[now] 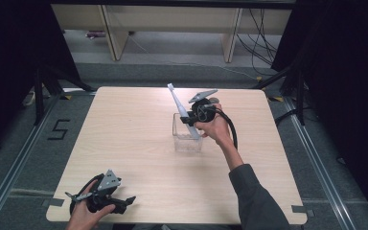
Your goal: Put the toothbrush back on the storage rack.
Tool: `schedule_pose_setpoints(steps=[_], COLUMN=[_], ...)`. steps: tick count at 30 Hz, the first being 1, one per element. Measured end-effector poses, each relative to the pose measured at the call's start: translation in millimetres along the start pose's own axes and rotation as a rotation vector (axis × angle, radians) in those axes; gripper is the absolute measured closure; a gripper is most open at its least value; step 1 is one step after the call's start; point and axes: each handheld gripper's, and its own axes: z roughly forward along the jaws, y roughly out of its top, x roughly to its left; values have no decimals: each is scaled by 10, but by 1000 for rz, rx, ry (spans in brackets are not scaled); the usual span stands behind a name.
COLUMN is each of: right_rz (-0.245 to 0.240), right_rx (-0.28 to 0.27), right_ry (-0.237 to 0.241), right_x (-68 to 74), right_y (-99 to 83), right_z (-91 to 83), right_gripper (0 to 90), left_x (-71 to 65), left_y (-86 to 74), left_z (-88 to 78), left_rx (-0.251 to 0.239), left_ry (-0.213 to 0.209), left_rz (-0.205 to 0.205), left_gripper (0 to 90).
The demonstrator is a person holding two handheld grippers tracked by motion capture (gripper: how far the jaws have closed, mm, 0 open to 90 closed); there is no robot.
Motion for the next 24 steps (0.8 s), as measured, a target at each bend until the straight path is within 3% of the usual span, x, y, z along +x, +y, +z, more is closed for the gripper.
schedule_pose_setpoints(steps=[2,3,4,5,7,10,12,14,15,16,17,18,20,24], right_rz=[3,-17,4,-20,2,-23,-7,48,51,44,-2,-1,-32,-21], right_rx=[30,22,17,29,38,47,42,92,82,101,81,73,74,83], right_ry=[1,4,5,-3,2,-3,8,-18,-27,-17,-9,1,-8,-13], right_x=[2,-11,10,-9,7,-3,9,30,31,24,-2,1,-14,5], right_y=[-1,-3,-9,-5,-11,-16,-29,-42,-55,-64,-69,-80,-86,-95], right_z=[-1,13,28,23,40,56,78,62,94,90,113,131,143,181], right_gripper=[670,670,670,670,670,670,670,670,670,670,670,670,670,670], left_x=[0,1,0,-2,-1,1,1,18,16,25,3,-3,8,4], left_y=[-1,0,0,1,1,1,0,6,5,9,0,-2,0,0], left_z=[0,0,0,1,-1,-1,0,-1,0,-1,-12,-15,-9,-14], left_rx=[-1,0,0,-1,-2,-2,-1,-3,-2,-1,12,16,17,24], left_ry=[0,0,0,-1,0,0,0,10,10,15,20,21,17,5], left_rz=[-1,0,0,-1,1,3,2,25,22,35,2,-8,1,4], left_gripper=[149,149,149,149,149,149,149,149,149,149,149,149,149,149])
